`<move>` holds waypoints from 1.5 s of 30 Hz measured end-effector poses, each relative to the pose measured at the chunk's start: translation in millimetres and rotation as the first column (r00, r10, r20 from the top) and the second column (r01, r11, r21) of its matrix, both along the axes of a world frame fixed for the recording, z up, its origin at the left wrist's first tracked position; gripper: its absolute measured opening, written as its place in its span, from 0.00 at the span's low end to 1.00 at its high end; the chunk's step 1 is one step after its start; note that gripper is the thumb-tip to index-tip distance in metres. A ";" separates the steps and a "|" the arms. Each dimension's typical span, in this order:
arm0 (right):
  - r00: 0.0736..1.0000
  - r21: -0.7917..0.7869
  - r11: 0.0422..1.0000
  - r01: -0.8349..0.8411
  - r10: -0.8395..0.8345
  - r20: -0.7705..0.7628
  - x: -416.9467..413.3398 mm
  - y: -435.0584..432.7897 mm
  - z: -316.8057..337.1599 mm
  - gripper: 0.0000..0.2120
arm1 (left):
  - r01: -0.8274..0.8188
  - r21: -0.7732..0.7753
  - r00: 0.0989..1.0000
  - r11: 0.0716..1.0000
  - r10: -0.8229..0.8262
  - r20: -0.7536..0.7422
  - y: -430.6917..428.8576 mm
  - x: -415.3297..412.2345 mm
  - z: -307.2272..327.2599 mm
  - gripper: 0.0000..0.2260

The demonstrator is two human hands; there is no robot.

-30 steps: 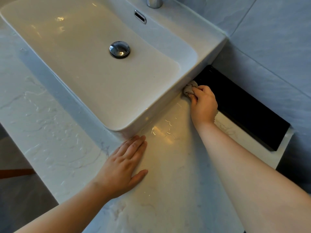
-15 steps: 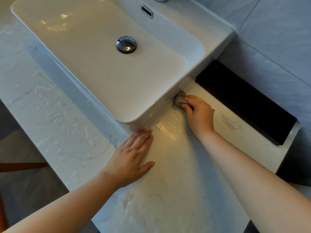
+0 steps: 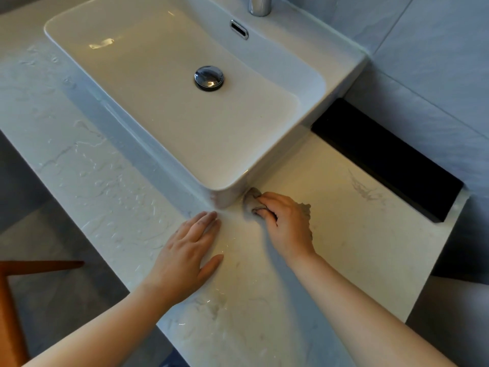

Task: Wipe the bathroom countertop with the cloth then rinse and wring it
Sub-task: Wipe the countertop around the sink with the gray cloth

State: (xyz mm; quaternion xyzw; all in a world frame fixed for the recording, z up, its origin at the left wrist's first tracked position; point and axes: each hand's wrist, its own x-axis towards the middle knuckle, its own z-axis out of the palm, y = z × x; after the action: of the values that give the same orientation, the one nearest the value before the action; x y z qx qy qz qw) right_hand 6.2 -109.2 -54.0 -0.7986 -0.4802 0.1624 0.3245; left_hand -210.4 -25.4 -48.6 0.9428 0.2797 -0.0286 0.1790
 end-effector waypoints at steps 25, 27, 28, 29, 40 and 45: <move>0.986 -0.034 0.997 0.070 -0.064 0.154 -36.6 -11.1 -4.3 0.11 | 0.146 0.040 0.986 0.989 -0.142 -0.087 16.4 -6.6 2.4 0.33; 0.987 -0.030 0.997 0.069 -0.063 0.149 -45.2 -25.7 -4.6 0.12 | 0.152 0.034 0.985 0.988 -0.148 -0.091 16.8 -6.6 1.7 0.32; 0.989 -0.024 0.997 0.079 -0.075 0.126 -49.3 -33.0 -3.0 0.12 | 0.155 0.029 0.984 0.988 -0.151 -0.094 16.8 -6.9 2.0 0.33; 0.992 -0.018 0.995 0.100 -0.099 0.083 -52.2 -39.2 1.0 0.12 | 0.156 0.029 0.984 0.987 -0.153 -0.096 17.1 -7.3 2.5 0.33; 0.894 0.021 0.917 0.399 -0.394 0.213 31.4 -29.1 42.8 0.10 | 0.165 0.039 0.980 0.986 -0.159 -0.123 16.9 -4.3 7.5 0.32; 0.892 -0.052 0.905 0.422 -0.404 0.205 22.0 -37.4 7.0 0.08 | 0.158 0.025 0.982 0.987 -0.154 -0.108 16.9 -4.0 7.9 0.33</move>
State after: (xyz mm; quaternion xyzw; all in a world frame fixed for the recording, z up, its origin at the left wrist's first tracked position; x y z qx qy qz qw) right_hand 28.2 -146.5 -47.0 -0.9085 -0.3201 0.0357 0.2662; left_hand -214.4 -8.5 -40.7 0.9618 0.2147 -0.0879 0.1453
